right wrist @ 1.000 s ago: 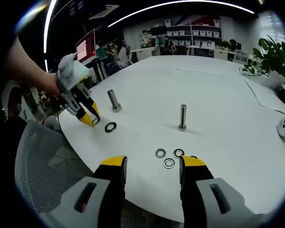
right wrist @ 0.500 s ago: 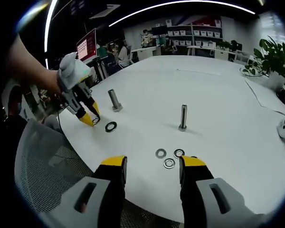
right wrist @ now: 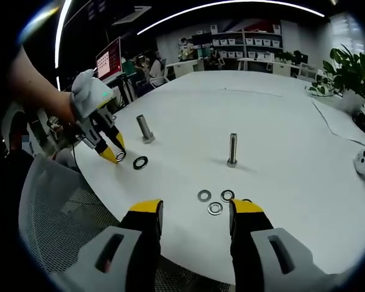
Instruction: Place the washer onto the threaded stud by aligning its center hole with the stud, sliding it down to the base, and recovering from edge contact or off-axis alignment until the washer reaches the visible bottom stop.
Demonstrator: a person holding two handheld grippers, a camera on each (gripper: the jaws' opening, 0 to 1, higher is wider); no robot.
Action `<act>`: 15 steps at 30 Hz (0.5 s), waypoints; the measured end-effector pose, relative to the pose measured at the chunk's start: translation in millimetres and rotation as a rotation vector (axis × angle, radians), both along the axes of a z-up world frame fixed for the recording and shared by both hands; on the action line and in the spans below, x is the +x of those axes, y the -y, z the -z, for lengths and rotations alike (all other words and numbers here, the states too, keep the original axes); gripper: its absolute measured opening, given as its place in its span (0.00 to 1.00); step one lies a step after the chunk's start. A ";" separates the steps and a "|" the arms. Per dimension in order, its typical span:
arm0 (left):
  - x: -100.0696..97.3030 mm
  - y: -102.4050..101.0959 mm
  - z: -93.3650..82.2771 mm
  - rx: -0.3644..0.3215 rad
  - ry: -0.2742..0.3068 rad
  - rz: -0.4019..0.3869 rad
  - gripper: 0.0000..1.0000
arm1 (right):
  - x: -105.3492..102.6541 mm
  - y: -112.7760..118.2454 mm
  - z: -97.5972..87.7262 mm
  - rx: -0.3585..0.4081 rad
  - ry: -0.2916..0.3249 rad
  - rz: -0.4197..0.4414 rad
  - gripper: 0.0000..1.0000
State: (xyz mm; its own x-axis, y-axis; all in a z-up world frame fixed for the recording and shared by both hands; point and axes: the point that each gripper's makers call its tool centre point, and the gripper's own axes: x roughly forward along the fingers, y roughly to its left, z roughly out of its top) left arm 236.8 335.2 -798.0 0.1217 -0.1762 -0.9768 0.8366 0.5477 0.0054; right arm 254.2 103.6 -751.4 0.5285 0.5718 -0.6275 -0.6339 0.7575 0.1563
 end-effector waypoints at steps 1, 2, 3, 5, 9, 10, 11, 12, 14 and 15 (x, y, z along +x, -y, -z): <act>0.5 -0.6 0.2 0.000 0.000 0.003 0.21 | 0.2 0.2 -0.3 0.003 0.000 0.003 0.46; 0.6 -0.6 0.4 -0.002 0.000 0.008 0.21 | 0.3 0.3 -0.3 0.003 0.000 0.003 0.46; 0.6 -0.4 0.4 -0.003 0.000 0.011 0.21 | 0.2 0.3 0.0 0.001 -0.001 0.002 0.46; 1.4 0.0 1.1 0.001 -0.005 0.009 0.21 | -0.1 -0.3 0.2 -0.001 0.000 -0.003 0.46; 1.6 1.8 0.9 0.030 -0.025 0.010 0.21 | 0.0 0.0 -0.2 0.000 0.001 0.000 0.46; 1.7 1.9 0.9 0.032 -0.027 0.011 0.21 | 0.2 0.0 0.0 -0.001 0.001 0.000 0.46; 1.7 1.5 1.3 0.037 -0.031 0.014 0.21 | 0.2 -0.1 -0.1 -0.001 0.001 -0.002 0.46; 1.8 1.4 1.5 0.039 -0.032 0.017 0.21 | 0.1 -0.3 -0.2 -0.001 0.002 -0.003 0.46; 1.8 1.0 1.0 0.038 -0.037 0.005 0.21 | -0.4 -0.5 0.2 -0.003 0.001 -0.006 0.46; 2.0 0.9 0.7 0.034 -0.037 -0.006 0.21 | -0.5 -0.6 0.1 -0.003 0.001 -0.006 0.46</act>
